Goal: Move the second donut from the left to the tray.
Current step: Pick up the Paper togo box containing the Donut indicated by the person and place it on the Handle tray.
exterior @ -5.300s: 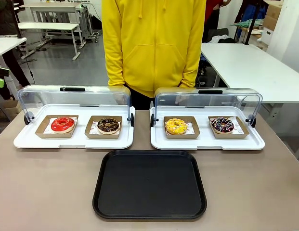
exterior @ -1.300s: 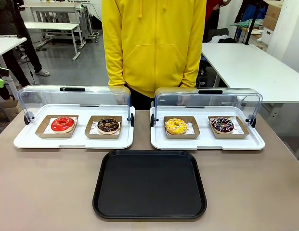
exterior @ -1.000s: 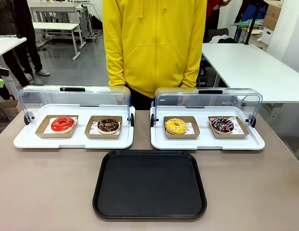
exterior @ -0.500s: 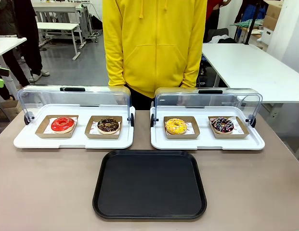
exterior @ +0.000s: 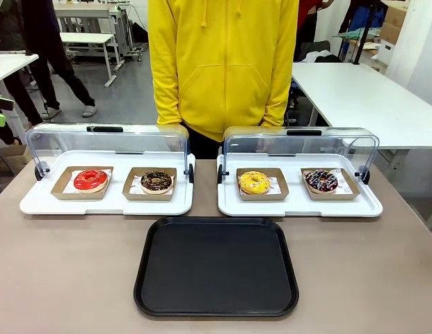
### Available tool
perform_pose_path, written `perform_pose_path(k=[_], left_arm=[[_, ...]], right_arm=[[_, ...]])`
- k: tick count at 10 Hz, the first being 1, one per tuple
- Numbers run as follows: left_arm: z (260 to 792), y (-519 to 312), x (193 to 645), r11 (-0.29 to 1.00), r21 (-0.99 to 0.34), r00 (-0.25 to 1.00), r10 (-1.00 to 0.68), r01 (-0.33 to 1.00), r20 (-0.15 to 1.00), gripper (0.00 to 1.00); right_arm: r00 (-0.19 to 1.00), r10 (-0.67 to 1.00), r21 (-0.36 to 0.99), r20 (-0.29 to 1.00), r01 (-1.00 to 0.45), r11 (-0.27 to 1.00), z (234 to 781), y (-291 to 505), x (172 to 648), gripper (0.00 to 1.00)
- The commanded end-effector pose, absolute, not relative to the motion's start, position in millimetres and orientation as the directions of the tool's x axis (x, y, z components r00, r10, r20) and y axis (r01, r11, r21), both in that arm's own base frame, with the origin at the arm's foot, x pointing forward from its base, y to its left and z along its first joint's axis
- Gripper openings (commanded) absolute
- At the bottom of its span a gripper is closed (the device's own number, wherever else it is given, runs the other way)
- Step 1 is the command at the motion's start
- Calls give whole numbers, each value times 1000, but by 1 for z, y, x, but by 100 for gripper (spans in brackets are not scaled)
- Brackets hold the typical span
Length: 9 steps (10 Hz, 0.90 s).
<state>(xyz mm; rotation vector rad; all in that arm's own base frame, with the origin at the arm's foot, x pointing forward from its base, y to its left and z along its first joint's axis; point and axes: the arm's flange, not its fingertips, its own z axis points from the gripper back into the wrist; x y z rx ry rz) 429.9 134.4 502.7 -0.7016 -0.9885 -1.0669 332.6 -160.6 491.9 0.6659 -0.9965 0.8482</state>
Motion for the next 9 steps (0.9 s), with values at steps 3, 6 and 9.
perform_pose_path(k=[3,6,9], left_arm=[[504,134,430,339,-9,142,-368,941,919,100],[504,134,430,339,-9,142,-368,941,919,100],[504,134,430,339,-9,142,-368,941,919,100]], right_arm=[[251,288,74,924,-857,511,493,-161,338,100],[251,288,74,924,-857,511,493,-161,338,100],[251,288,74,924,-857,511,493,-161,338,100]])
